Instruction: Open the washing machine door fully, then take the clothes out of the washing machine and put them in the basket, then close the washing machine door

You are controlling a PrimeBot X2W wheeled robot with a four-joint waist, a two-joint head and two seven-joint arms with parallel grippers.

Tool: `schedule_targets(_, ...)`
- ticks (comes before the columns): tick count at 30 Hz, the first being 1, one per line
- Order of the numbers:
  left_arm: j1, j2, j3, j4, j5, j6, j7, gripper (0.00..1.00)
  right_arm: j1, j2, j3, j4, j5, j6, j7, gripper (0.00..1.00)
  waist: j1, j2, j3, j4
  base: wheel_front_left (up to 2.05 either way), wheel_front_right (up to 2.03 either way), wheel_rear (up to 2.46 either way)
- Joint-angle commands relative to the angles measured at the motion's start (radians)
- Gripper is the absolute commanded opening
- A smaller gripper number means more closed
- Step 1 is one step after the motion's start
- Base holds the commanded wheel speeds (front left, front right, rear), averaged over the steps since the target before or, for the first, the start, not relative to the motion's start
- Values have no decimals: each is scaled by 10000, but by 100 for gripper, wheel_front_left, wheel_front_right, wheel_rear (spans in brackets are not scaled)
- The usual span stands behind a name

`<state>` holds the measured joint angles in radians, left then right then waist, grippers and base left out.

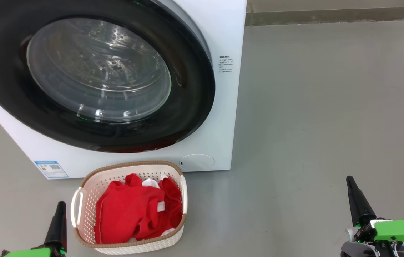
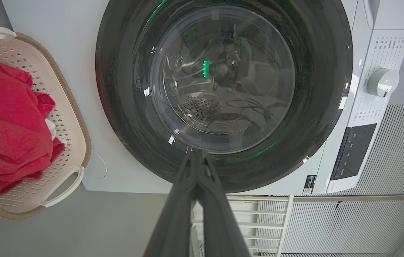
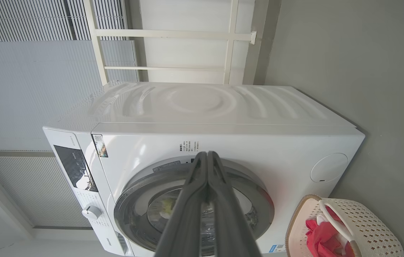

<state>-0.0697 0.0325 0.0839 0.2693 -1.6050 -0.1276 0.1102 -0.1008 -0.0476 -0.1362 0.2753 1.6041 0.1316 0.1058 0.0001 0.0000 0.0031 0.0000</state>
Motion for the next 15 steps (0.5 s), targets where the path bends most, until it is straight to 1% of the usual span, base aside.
schedule_targets(1,-383,177,300,-244,-35,-31,32,0,-71,-26,223,-305,44,-9,76,0,0,0,0,0,0,0,0)
schedule_targets(15,-383,177,300,-244,-35,-31,31,0,-71,-26,223,-305,44,-9,76,0,0,0,0,0,0,0,0)
